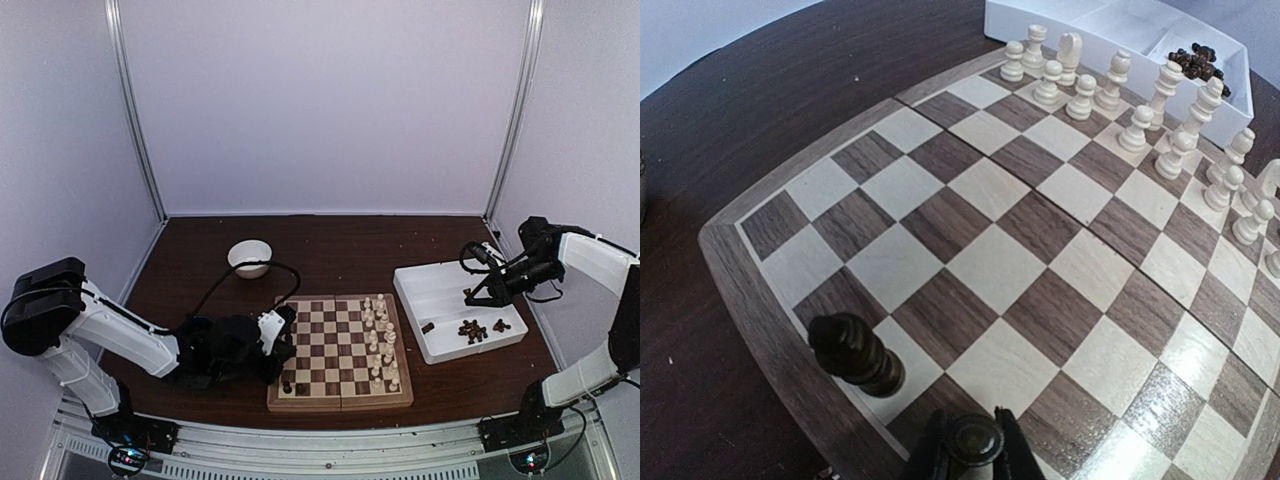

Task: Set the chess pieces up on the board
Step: Place the king at d8.

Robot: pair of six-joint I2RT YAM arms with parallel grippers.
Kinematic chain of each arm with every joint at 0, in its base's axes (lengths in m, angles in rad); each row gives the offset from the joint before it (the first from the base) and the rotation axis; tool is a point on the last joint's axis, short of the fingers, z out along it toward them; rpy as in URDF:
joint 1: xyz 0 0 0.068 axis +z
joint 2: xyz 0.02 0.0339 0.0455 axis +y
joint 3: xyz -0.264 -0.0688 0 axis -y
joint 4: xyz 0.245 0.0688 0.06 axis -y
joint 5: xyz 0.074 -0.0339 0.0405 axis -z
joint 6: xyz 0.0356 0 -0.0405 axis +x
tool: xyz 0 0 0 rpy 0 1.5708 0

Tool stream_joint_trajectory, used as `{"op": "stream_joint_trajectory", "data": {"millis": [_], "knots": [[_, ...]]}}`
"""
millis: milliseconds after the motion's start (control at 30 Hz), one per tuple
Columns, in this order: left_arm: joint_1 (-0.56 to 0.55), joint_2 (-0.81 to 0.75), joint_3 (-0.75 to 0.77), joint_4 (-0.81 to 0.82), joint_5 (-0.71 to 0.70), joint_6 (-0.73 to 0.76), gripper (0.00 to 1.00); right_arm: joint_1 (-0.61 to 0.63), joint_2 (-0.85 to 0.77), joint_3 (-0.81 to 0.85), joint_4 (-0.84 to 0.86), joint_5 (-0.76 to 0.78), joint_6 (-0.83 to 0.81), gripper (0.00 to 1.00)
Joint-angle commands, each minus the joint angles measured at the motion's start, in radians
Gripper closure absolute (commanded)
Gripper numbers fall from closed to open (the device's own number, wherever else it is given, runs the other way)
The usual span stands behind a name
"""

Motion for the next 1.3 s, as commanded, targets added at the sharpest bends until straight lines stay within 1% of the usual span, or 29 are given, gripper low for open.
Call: {"op": "stream_joint_trajectory", "data": {"millis": [0, 367, 1267], "knots": [[0.011, 0.019, 0.026, 0.005, 0.012, 0.008, 0.93, 0.000, 0.003, -0.013, 0.001, 0.005, -0.008, 0.91], [0.014, 0.002, 0.013, -0.007, -0.032, -0.019, 0.93, 0.000, 0.006, -0.015, 0.000, 0.003, -0.011, 0.91], [0.013, -0.016, -0.001, -0.014, -0.022, -0.028, 0.92, 0.001, 0.009, -0.014, 0.001, 0.002, -0.009, 0.91]]}}
